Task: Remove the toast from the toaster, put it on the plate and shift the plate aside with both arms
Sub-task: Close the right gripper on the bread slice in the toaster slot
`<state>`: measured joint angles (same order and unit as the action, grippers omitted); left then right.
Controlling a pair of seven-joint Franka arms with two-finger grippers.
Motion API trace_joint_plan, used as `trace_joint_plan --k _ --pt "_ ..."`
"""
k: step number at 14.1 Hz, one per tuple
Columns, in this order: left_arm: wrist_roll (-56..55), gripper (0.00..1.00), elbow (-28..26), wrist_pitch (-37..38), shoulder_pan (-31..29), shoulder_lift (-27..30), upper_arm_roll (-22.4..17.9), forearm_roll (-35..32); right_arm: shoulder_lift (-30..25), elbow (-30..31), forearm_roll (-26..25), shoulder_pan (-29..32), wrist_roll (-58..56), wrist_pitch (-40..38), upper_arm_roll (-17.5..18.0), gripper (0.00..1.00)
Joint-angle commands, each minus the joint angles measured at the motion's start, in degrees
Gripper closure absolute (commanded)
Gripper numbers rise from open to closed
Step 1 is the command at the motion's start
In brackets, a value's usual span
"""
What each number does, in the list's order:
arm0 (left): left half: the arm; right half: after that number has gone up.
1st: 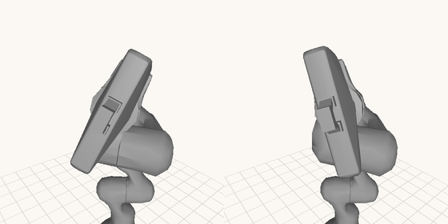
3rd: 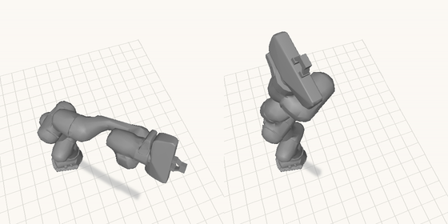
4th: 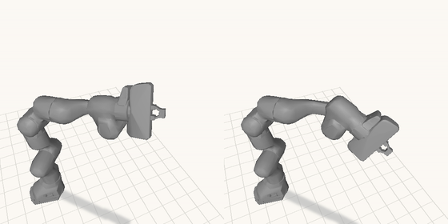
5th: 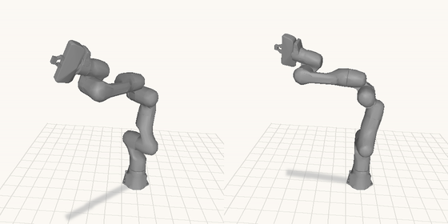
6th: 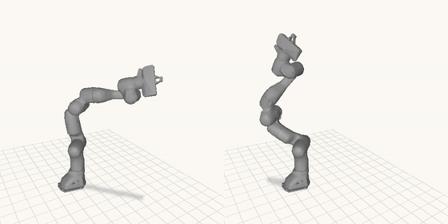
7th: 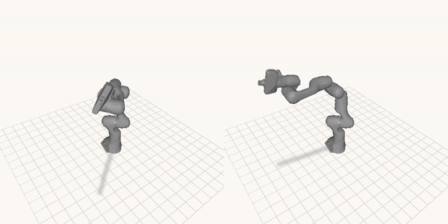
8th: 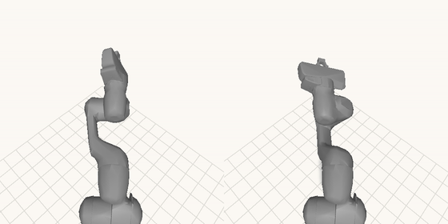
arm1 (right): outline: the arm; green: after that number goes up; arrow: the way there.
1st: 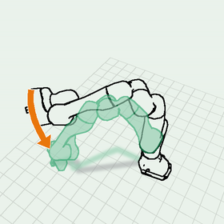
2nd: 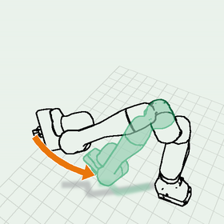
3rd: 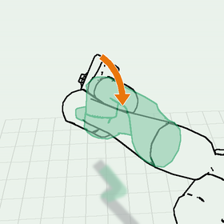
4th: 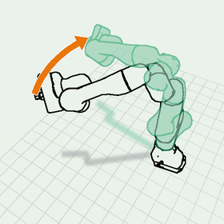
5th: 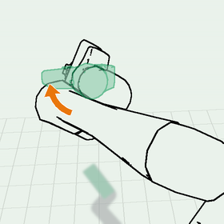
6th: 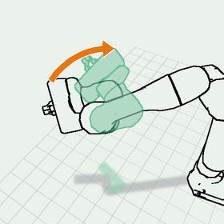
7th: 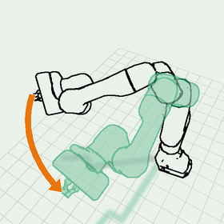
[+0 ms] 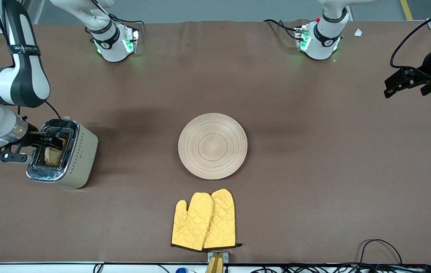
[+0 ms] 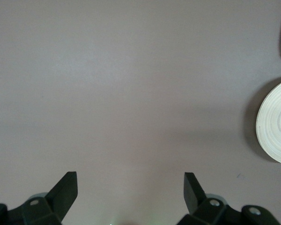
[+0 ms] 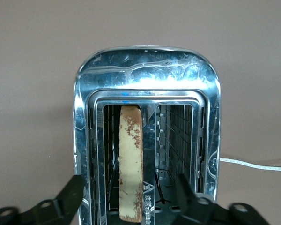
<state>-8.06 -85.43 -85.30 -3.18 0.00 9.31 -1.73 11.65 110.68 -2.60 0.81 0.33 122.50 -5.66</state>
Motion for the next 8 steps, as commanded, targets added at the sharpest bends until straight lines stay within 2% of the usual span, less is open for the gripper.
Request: trace_joint_plan --k 1,8 --pt "0.5 0.0 0.6 0.9 -0.2 0.4 0.1 -1.0 -0.1 0.0 1.2 0.9 -0.4 0.4 0.7 0.43" --pt "0.5 0.0 0.6 0.9 -0.5 0.4 0.0 -1.0 0.6 0.0 1.2 0.7 -0.4 0.5 0.7 0.93"
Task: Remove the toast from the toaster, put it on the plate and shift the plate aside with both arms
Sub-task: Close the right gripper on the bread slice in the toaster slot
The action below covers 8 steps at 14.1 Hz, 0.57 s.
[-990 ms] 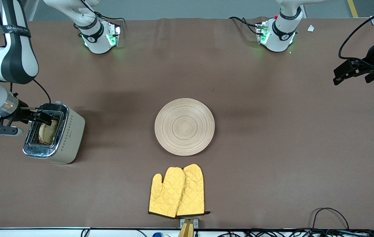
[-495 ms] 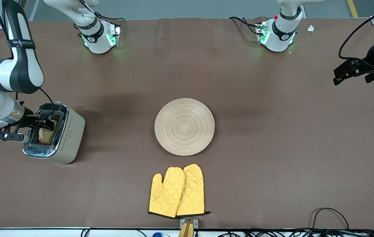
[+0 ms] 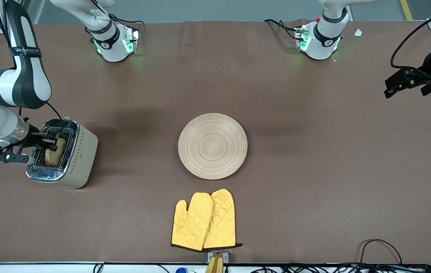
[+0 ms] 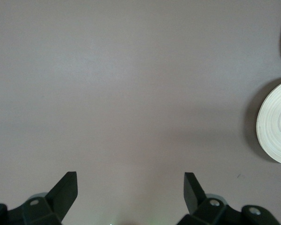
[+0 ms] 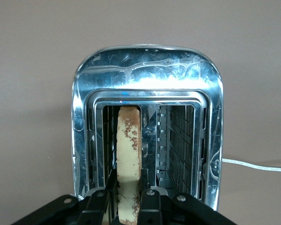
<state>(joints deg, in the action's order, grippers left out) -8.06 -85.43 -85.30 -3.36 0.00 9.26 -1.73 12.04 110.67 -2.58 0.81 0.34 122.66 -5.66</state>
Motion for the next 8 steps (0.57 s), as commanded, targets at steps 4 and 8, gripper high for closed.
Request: trace_joint_plan --k 4,8 --pt "0.5 0.0 0.6 0.9 -0.3 0.4 0.1 -1.0 -1.1 -4.2 1.2 0.6 -0.6 -5.3 0.7 0.99" --pt "0.6 0.0 0.6 0.9 -0.3 0.3 0.1 -1.0 -3.7 -12.0 1.3 -1.2 -0.3 -17.5 1.0 1.0"
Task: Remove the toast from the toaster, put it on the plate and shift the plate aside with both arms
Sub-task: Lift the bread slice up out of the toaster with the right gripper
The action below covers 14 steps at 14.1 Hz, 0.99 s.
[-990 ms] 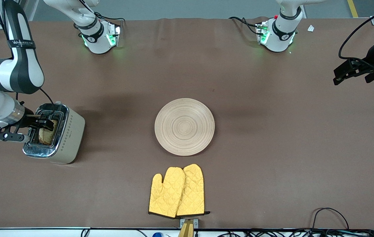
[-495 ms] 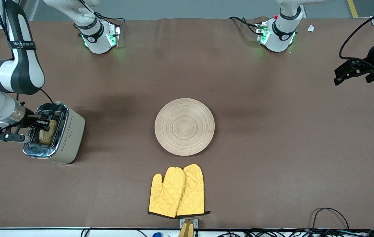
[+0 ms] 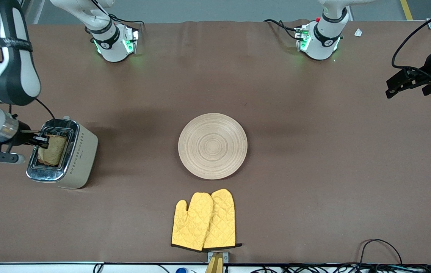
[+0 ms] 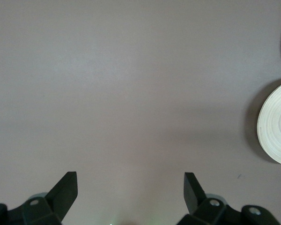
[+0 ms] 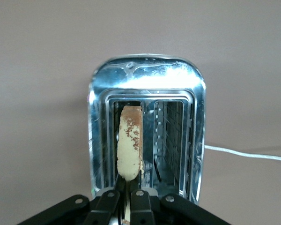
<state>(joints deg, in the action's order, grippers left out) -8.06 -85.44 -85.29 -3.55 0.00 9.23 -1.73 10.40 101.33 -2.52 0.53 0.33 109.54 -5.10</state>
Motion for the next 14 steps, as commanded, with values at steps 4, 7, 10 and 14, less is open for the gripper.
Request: trace_joint_plan --k 4,7,10,14 --pt "0.5 0.0 0.6 0.9 -0.2 0.2 0.2 -1.0 -2.8 -10.3 1.2 -9.1 3.6 -13.5 0.4 0.98" --pt "0.6 0.0 0.5 0.9 -0.2 0.2 0.1 -1.0 -2.5 -11.7 1.1 -18.3 14.0 -14.3 0.4 0.99" --pt "0.6 0.0 0.5 0.9 -0.2 0.1 0.1 -0.9 -2.0 -9.9 4.9 -22.9 14.6 -8.5 0.4 0.99" --pt "0.6 0.0 0.5 0.9 -0.1 -0.3 0.2 -0.9 0.2 -5.5 26.3 -23.4 14.5 -1.2 0.3 1.0"
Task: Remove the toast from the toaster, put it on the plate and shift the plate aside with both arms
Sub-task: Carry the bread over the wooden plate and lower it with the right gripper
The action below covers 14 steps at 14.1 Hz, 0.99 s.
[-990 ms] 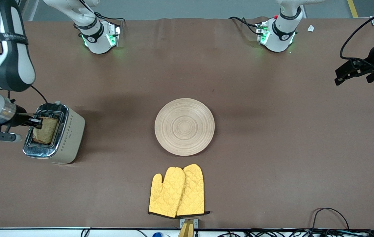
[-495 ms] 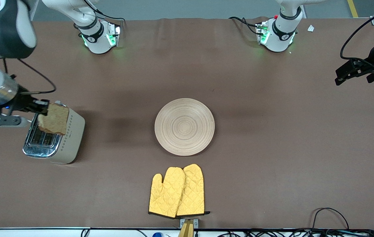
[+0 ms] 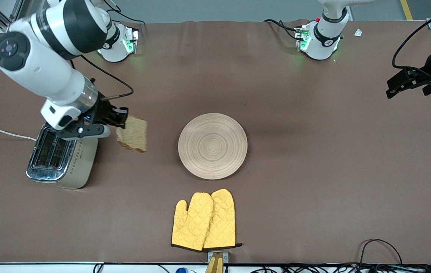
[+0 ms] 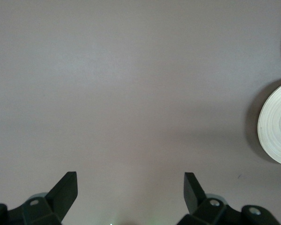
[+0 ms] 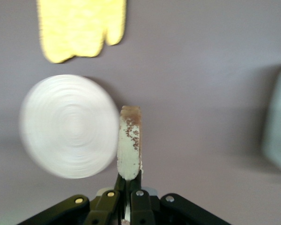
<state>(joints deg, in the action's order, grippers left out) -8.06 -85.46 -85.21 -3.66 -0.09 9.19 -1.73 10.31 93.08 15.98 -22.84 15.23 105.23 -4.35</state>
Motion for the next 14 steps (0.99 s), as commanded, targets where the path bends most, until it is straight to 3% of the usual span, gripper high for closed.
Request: trace_joint_plan --k 1,5,11,14 --pt "0.6 0.0 0.6 0.8 -0.1 -0.3 0.2 -0.9 0.6 4.5 11.0 -1.1 -0.4 5.8 -0.4 1.0" --pt "0.8 0.0 0.6 0.8 -0.1 -0.6 0.2 -0.8 5.1 9.1 20.6 -9.3 -0.4 18.3 -0.4 1.0" --pt "0.7 0.0 0.3 0.7 -0.1 -1.5 0.2 0.8 10.9 11.7 25.0 -16.5 -1.1 29.7 -0.3 1.0" --pt "0.8 0.0 -0.1 0.2 -0.2 -3.1 0.2 5.2 13.2 12.9 26.6 -18.8 -1.5 34.8 -0.4 1.0"
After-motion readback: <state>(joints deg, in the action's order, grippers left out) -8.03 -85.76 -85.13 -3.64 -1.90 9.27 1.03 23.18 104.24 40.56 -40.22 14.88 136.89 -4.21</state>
